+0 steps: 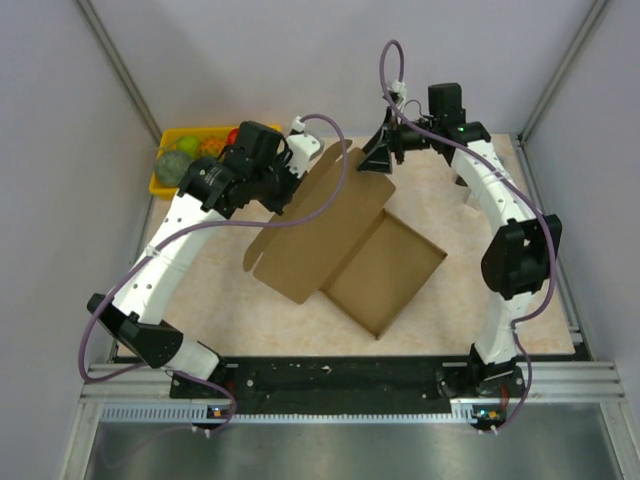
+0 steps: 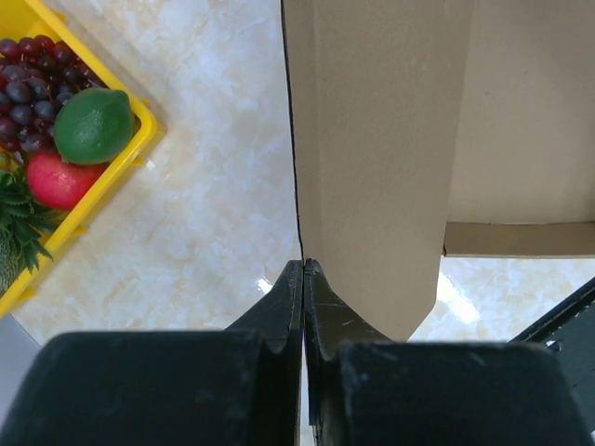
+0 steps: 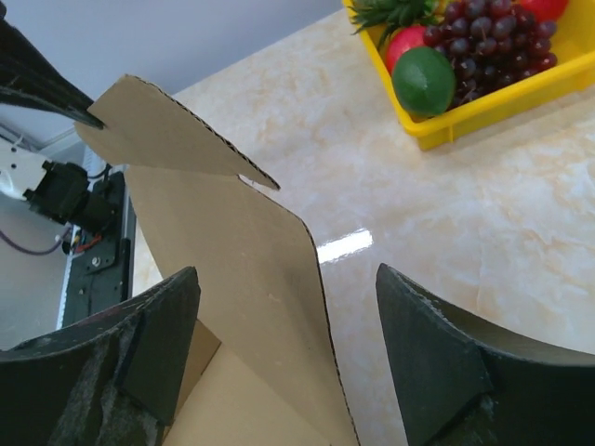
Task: Fold the paper box
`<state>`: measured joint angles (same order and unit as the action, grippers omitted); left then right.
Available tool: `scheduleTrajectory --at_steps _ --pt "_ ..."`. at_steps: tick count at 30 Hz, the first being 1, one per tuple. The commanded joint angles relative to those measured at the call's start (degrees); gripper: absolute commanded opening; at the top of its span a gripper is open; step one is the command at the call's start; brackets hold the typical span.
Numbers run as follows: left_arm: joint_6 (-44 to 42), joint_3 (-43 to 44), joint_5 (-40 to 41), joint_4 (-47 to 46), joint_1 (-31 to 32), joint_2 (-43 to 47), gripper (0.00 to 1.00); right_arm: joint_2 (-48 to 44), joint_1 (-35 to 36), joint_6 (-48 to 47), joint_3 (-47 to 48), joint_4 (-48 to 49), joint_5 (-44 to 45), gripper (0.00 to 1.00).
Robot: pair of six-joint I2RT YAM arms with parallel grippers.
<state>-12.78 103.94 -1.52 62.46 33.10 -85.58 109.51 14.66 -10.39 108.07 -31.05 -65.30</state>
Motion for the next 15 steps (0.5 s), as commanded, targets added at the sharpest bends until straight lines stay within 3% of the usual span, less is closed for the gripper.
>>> scheduleTrajectory --at_steps 1,5,11,12,14,15 --pt "-0.32 2.05 -2.87 -4.18 0.03 0.59 0.00 1.84 1.43 -0.59 3.64 0.81 -4.93 0.72" --pt "-0.06 2.41 -3.93 -4.97 0.12 0.68 0.00 1.93 1.78 -1.56 3.20 1.25 -4.40 0.61" --pt "2.75 3.11 -1.84 -5.94 0.03 0.24 0.00 1.58 1.78 -2.52 1.80 3.01 -3.00 0.22" --pt "5.37 3.02 -0.52 -6.90 -0.05 0.59 0.05 0.97 1.78 -2.35 1.01 4.84 -2.82 0.07" --pt "7.67 2.06 0.99 -8.66 -0.67 1.90 0.21 0.18 1.78 -1.48 -2.14 8.44 -2.64 0.00" --pt "10.29 0.23 0.90 -9.80 -2.06 4.08 0.35 -0.35 1.78 0.01 -3.29 10.37 -2.38 0.00"
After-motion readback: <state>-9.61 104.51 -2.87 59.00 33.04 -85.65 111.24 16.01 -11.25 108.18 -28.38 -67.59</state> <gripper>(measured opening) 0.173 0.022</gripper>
